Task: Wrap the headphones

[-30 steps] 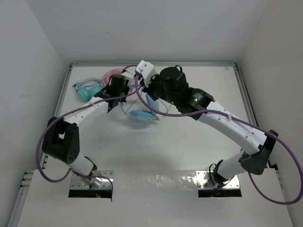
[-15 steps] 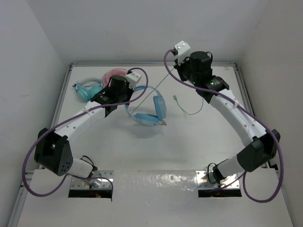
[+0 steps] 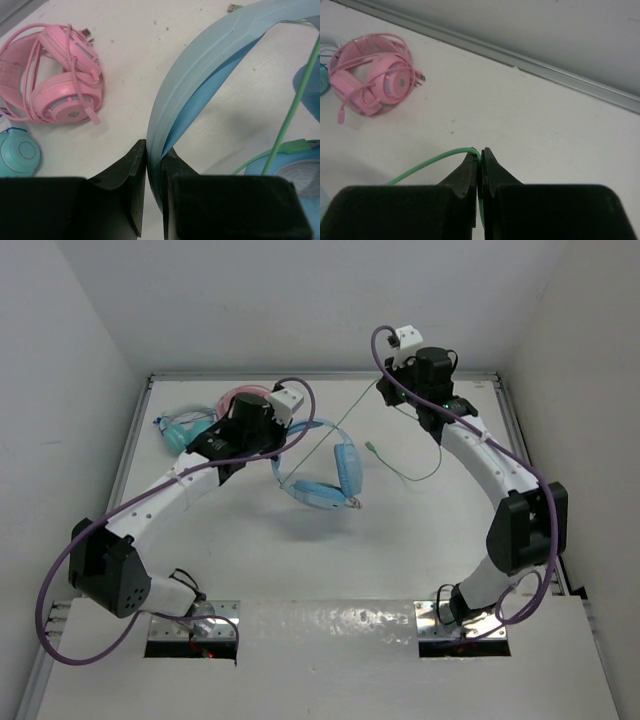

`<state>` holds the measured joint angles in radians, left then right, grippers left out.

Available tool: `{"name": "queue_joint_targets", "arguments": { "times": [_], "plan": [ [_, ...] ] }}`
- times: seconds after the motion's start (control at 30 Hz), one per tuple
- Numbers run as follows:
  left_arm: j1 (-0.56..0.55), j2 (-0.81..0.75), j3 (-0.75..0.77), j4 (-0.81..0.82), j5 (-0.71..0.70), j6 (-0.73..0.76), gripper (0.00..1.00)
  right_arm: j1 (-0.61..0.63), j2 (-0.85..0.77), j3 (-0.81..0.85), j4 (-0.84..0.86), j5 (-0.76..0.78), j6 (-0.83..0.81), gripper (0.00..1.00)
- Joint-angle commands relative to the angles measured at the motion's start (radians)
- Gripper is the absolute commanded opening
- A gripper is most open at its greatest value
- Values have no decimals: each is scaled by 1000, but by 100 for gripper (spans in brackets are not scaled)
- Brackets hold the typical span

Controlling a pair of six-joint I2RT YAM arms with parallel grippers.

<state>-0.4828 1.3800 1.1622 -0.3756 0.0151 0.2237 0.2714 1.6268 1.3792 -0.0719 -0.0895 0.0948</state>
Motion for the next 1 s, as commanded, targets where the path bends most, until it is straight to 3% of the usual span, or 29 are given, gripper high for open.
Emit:
{"name": "queue_joint_targets", "arguments": {
  "times": [0.0,0.1,0.23,0.4,0.53,0.77,0.97],
  "plan": [
    [9,-36,85,-158,120,6,0,-46,38,23,210,25,51,0],
    [7,-24,163,-189,267,-1,0,-43,134,63,204,-134,72,3],
    [9,39,296,-201,310,-55,0,-38,266,35,300,-249,158,15],
    [19,94,503,-244,361,-130,0,-35,277,-224,654,-302,295,46],
    [56,142,637,-296,401,-213,0,-37,262,-325,689,-286,280,68],
    [203,243,822,-324,500,-320,0,-38,199,-413,621,-193,186,81],
    [217,281,925,-335,474,-337,0,-34,206,-450,629,-216,259,85]
  ]
}}
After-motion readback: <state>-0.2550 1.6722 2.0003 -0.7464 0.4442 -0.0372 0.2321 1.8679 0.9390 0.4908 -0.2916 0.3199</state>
